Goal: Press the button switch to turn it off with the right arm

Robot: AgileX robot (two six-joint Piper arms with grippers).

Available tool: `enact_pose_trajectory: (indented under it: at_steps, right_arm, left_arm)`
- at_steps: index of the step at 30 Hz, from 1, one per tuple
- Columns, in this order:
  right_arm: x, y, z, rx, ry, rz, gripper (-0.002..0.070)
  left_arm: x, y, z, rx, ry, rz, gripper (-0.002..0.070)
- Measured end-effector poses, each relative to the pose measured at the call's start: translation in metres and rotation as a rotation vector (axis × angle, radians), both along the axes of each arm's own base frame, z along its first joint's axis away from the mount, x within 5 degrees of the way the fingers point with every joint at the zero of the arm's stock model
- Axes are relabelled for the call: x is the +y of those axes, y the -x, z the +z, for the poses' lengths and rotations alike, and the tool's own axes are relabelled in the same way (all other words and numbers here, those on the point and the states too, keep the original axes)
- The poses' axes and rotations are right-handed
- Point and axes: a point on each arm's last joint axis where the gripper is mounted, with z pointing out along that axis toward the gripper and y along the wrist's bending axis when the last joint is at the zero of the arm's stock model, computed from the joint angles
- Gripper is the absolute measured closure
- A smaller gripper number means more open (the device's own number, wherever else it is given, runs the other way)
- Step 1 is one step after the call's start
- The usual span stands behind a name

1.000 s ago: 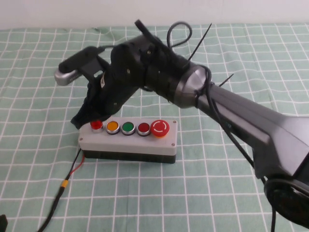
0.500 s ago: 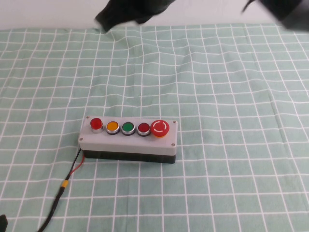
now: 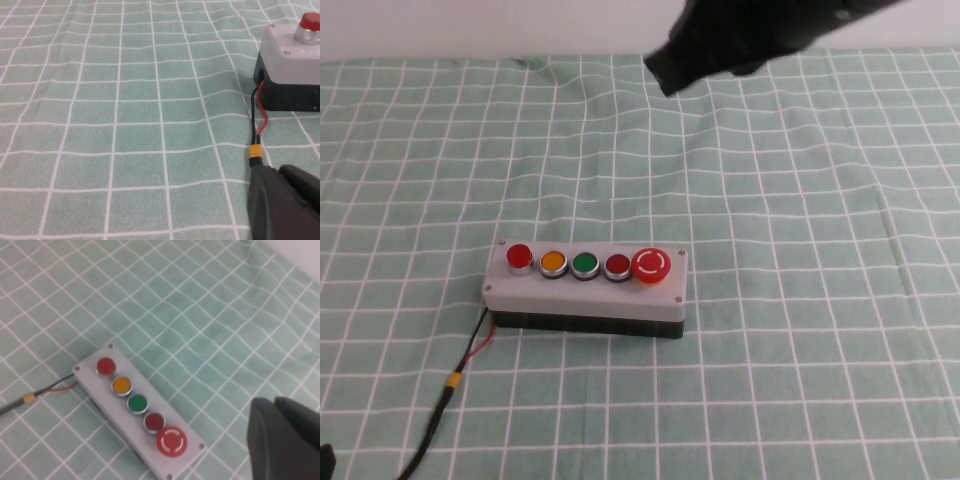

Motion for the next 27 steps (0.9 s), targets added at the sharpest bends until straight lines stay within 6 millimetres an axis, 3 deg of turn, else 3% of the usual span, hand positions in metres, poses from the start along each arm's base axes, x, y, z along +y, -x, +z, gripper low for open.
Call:
enact_pose_trajectory:
  at_steps: [15, 27]
  right_arm:
    - [-0.104, 0.104, -0.100, 0.092, -0.085, -0.068, 0.0692]
    - [-0.187, 0.187, -0.110, 0.042, -0.211, -0.073, 0.0692]
  left_arm:
    - [0.000, 0.000, 0.000, 0.000, 0.000, 0.000, 0.0678]
    - [0.000, 0.000, 0.000, 0.000, 0.000, 0.000, 0.0678]
